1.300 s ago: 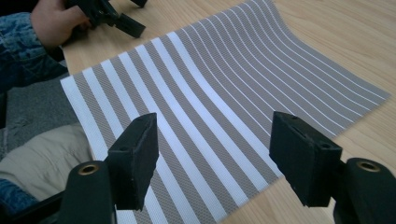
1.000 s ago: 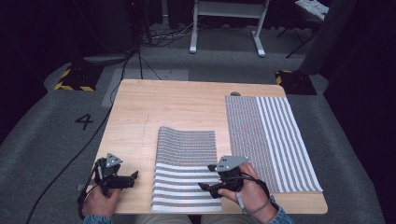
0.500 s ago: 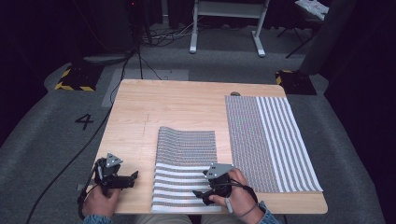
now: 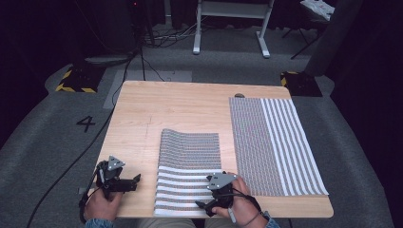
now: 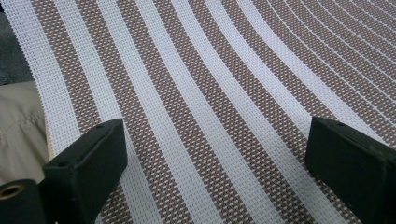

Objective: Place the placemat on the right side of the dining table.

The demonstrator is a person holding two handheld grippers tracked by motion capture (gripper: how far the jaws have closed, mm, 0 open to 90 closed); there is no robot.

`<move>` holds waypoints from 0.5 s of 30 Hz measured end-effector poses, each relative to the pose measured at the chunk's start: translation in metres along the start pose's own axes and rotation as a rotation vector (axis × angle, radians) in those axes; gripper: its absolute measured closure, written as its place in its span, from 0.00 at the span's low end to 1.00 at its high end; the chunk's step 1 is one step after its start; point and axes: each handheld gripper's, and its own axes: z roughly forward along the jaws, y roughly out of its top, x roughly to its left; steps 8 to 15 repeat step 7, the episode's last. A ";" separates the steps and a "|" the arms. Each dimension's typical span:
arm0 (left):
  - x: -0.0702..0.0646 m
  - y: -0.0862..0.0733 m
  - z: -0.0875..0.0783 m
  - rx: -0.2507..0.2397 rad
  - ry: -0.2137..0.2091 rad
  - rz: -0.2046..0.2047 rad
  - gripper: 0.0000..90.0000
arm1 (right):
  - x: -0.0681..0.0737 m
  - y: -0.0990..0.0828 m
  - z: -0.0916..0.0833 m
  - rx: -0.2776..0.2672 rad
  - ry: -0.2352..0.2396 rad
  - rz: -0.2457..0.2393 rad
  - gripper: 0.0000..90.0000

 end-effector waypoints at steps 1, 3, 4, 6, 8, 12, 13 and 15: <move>0.000 0.000 0.000 -0.003 0.003 0.000 0.00 | 0.000 0.000 0.000 0.006 -0.001 -0.012 0.06; 0.000 0.000 0.000 -0.002 0.002 0.000 0.00 | 0.000 0.000 0.000 0.006 -0.004 -0.013 0.06; 0.000 0.000 0.000 -0.003 0.002 0.000 0.00 | 0.000 0.000 0.000 0.005 -0.005 -0.013 0.06; 0.000 0.000 0.000 -0.001 0.000 -0.002 0.00 | 0.000 0.000 0.000 0.003 -0.006 -0.012 0.06; 0.000 -0.001 -0.001 0.000 -0.003 -0.003 0.00 | 0.000 0.000 0.000 0.002 -0.008 -0.012 0.06; 0.000 -0.001 -0.001 0.000 -0.003 -0.003 0.00 | 0.000 0.000 0.000 0.002 -0.008 -0.012 0.06; 0.000 -0.001 -0.001 0.000 -0.003 -0.003 0.00 | 0.000 0.000 0.000 0.002 -0.008 -0.012 0.06; 0.000 -0.001 -0.001 0.000 -0.003 -0.003 0.00 | 0.000 0.000 0.000 0.002 -0.008 -0.012 0.06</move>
